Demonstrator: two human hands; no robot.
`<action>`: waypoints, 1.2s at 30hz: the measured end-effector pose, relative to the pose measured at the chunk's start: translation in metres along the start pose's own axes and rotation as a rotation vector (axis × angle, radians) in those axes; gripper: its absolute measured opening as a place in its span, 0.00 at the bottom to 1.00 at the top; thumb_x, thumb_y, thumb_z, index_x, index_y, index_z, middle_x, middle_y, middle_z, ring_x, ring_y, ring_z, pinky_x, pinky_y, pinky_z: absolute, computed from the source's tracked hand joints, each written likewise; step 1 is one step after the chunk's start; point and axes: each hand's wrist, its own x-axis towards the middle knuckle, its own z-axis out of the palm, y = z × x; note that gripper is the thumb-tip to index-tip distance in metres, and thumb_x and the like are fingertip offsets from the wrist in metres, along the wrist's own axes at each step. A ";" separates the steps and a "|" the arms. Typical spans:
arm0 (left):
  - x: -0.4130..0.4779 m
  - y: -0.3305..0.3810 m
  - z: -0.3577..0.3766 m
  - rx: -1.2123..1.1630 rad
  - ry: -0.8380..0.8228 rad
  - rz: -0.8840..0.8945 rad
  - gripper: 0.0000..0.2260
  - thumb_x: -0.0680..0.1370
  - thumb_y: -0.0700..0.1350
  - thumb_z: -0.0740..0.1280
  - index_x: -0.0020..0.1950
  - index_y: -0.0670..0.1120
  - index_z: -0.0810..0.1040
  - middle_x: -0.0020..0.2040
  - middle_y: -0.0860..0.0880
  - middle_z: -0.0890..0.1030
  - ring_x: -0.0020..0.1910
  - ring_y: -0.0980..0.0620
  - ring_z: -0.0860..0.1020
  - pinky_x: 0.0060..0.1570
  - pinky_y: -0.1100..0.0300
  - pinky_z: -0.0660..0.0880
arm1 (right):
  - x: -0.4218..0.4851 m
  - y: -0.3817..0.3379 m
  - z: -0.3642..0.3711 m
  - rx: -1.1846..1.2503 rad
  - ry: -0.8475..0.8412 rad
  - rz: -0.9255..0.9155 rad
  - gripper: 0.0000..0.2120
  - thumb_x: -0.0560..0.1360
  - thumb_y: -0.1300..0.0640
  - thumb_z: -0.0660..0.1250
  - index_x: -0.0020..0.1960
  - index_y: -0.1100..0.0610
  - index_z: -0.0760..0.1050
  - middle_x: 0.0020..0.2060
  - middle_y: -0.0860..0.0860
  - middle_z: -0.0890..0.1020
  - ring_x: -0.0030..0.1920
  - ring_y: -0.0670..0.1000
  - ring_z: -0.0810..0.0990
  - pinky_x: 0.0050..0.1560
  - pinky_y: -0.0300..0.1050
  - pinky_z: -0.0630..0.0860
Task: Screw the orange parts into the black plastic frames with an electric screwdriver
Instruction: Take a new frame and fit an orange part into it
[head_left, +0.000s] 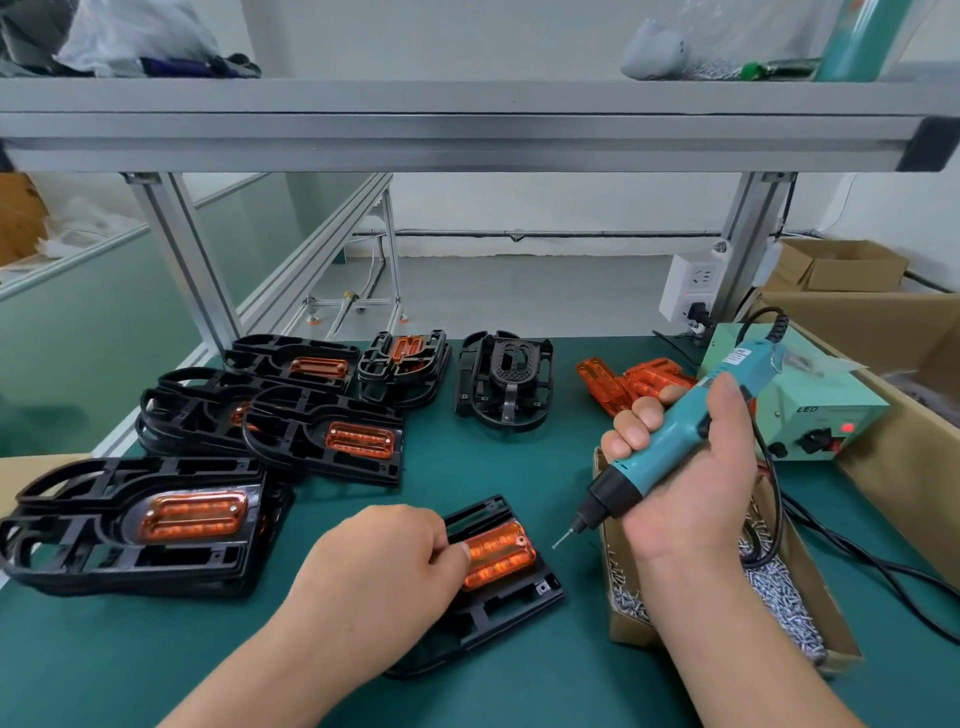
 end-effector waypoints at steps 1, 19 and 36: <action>0.000 0.000 0.000 0.040 0.012 0.011 0.18 0.79 0.64 0.60 0.39 0.52 0.75 0.33 0.54 0.79 0.32 0.57 0.76 0.31 0.63 0.71 | 0.000 0.000 0.000 0.000 0.000 -0.001 0.17 0.82 0.41 0.65 0.45 0.54 0.73 0.36 0.51 0.72 0.33 0.49 0.70 0.34 0.42 0.70; 0.003 -0.005 0.002 0.180 -0.112 0.260 0.18 0.80 0.62 0.63 0.70 0.68 0.69 0.54 0.59 0.85 0.53 0.54 0.81 0.48 0.57 0.77 | 0.001 0.000 -0.001 -0.018 0.001 -0.001 0.17 0.82 0.41 0.65 0.46 0.54 0.73 0.36 0.51 0.71 0.33 0.49 0.69 0.35 0.42 0.69; 0.014 -0.013 -0.013 -1.371 -0.362 -0.154 0.13 0.78 0.35 0.66 0.62 0.39 0.80 0.44 0.46 0.78 0.35 0.53 0.70 0.32 0.61 0.70 | 0.000 0.000 0.002 0.005 0.021 -0.004 0.18 0.84 0.41 0.63 0.45 0.55 0.72 0.36 0.51 0.71 0.33 0.49 0.69 0.35 0.42 0.69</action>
